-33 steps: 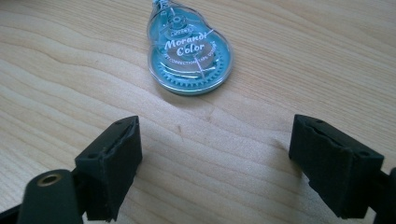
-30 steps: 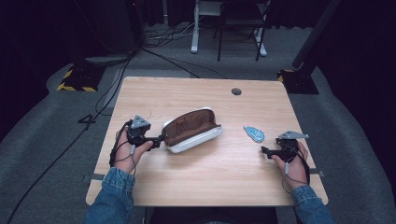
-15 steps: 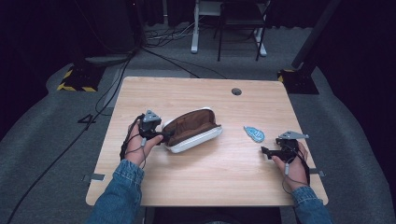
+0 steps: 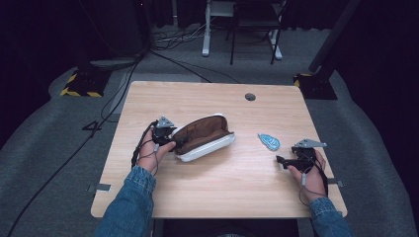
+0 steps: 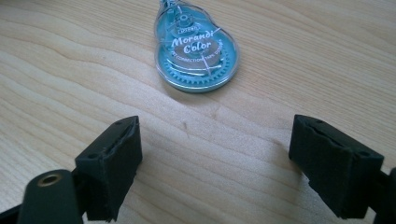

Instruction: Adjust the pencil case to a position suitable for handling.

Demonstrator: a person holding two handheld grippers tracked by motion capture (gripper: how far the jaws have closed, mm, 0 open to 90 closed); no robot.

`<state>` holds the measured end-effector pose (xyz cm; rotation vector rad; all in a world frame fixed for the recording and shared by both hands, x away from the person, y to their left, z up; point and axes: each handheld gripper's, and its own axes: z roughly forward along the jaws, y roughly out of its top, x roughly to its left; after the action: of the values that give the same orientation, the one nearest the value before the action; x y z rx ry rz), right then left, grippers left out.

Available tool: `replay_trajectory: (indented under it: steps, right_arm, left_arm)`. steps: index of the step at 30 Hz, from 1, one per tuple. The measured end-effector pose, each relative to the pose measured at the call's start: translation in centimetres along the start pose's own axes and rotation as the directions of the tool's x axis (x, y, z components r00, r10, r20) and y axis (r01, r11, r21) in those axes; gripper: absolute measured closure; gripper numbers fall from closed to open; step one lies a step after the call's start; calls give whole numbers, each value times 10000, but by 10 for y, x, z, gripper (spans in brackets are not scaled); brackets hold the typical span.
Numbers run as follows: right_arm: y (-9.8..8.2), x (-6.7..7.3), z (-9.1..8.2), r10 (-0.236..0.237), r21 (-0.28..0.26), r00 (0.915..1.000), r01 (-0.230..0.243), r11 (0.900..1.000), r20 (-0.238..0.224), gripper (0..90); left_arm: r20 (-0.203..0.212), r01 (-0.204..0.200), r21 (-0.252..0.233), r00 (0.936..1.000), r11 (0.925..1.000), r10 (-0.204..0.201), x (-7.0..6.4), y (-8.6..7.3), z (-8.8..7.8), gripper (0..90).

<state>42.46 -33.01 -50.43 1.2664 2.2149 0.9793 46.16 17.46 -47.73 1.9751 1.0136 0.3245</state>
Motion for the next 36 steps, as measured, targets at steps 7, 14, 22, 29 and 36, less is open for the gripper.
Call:
replay_trajectory:
  steps: [7, 14, 22, 29, 36]
  right_arm:
    - [0, 0, 0, -25, -1, 10000, 25, 10000, -26, 174]
    - [-1, 1, -1, -64, -9, 9999, 64, 10000, -82, 174]
    - [-1, 1, -1, -85, -10, 9999, 85, 10000, -96, 174]
    - [-1, 1, -1, -116, -7, 9999, 116, 9999, -113, 174]
    - [-1, 1, -1, -128, -18, 9998, 128, 9999, -128, 175]
  left_arm:
    - [362, 196, 13, 9992, 9998, -197, 4, -4, 10, 477]
    - [886, 423, -16, 9952, 9991, -420, 8, -5, 14, 645]
    - [1174, 415, 184, 9921, 9990, -434, 9, -7, 14, 776]
    - [1208, 418, 258, 9917, 9988, -446, 8, -6, 14, 828]
    - [1390, 541, 355, 9886, 9979, -585, 8, -5, 11, 846]
